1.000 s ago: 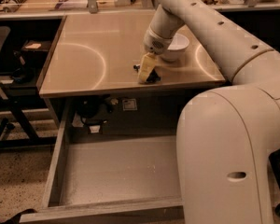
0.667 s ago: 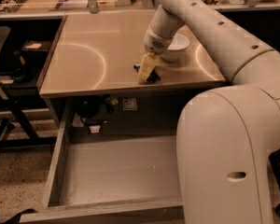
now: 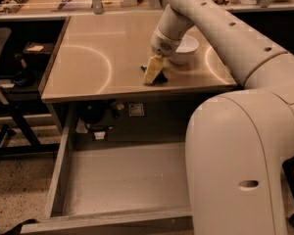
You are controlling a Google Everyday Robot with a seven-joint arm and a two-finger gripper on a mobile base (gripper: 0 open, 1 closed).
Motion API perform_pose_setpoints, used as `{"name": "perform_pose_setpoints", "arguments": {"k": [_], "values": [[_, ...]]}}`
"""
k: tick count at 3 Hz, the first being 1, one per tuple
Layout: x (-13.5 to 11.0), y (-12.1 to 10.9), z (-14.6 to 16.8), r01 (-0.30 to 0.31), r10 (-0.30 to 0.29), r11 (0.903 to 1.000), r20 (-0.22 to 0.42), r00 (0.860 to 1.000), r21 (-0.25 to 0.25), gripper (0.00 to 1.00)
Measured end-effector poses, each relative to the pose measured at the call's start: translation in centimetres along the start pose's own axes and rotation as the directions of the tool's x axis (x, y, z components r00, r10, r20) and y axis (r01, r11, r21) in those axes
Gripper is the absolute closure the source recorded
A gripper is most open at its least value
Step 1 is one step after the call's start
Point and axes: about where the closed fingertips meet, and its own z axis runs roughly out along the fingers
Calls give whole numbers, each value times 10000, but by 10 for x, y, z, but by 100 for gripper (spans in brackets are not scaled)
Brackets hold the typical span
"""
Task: Pick rxbar blueberry from top drawer and place on counter
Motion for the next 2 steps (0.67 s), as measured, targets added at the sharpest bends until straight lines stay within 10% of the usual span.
{"name": "perform_pose_setpoints", "arguments": {"k": [2], "values": [[0, 0, 0, 0, 0, 10000, 0, 10000, 0, 0]]}}
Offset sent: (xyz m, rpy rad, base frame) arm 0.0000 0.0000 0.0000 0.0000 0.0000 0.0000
